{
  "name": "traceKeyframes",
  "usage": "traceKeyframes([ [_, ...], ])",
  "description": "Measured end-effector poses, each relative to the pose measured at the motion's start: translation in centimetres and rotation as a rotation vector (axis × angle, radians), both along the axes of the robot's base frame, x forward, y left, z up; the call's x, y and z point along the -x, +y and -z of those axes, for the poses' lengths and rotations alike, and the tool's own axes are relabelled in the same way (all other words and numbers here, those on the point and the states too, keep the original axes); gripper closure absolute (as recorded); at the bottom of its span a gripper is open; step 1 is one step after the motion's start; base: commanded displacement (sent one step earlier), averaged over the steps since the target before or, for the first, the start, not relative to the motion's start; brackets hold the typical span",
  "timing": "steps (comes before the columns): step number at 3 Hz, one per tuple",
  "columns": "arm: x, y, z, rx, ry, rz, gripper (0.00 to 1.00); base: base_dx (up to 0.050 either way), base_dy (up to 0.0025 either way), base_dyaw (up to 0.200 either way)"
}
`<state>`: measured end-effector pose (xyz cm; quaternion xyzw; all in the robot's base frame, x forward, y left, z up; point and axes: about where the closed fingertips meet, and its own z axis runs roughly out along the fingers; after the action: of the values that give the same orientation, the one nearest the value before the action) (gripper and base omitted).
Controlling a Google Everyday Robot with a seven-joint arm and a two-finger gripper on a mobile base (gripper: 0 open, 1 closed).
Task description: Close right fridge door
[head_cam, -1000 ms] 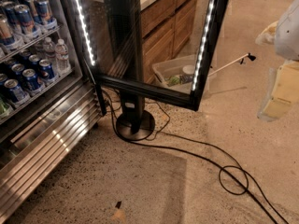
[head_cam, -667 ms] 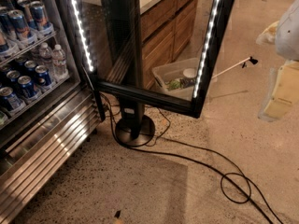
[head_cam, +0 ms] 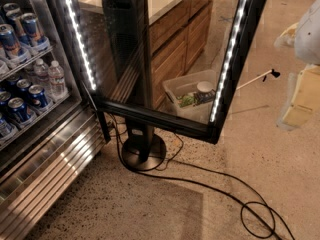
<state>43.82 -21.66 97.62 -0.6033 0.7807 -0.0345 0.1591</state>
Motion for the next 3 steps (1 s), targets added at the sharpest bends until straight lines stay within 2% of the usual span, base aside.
traceKeyframes([
  [2, 0.00, 0.00, 0.00, 0.000, 0.000, 0.000, 0.00, 0.050, -0.00001, 0.000],
  [3, 0.18, -0.01, -0.21, 0.007, -0.010, 0.010, 0.00, 0.000, 0.00000, 0.000],
])
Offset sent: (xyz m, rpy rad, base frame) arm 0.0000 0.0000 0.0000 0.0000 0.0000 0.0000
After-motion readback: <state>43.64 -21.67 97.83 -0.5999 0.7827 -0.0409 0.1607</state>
